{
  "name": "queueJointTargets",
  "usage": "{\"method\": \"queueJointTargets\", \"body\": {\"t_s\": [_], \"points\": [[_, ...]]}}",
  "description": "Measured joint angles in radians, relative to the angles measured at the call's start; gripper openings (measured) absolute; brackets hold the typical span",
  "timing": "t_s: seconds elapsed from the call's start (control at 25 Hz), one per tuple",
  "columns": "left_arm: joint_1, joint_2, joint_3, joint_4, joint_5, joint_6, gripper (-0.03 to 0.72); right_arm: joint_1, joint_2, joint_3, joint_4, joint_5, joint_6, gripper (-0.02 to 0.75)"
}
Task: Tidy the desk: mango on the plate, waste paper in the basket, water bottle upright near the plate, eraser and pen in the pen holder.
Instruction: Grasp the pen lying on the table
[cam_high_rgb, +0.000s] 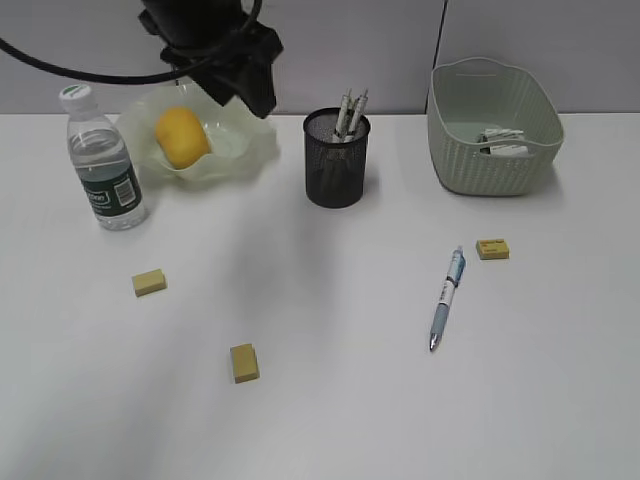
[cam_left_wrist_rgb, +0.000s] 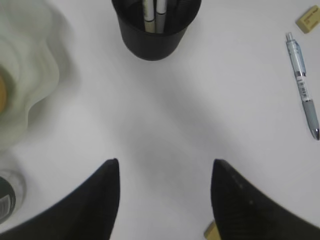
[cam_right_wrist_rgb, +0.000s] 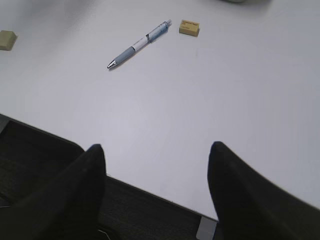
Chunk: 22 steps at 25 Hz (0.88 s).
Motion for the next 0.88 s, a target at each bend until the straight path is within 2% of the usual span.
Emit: {"method": "queueJointTargets", "body": {"t_s": [0.16, 0.28, 0.64, 0.88], "points": [[0.000, -0.059, 0.048, 0.009, 0.000, -0.034, 0.445, 0.000, 0.000, 0.000, -0.001, 0.000, 0.001, 0.510], [0.000, -0.127, 0.129, 0.019, 0.000, -0.036, 0.445, 0.000, 0.000, 0.000, -0.001, 0.000, 0.002, 0.510], [0.000, -0.460, 0.559, 0.047, -0.006, -0.038, 0.445, 0.000, 0.000, 0.000, -0.001, 0.000, 0.003, 0.510], [0.000, -0.775, 0.862, 0.047, -0.117, -0.038, 0.445, 0.000, 0.000, 0.000, -0.001, 0.000, 0.003, 0.510]]}}
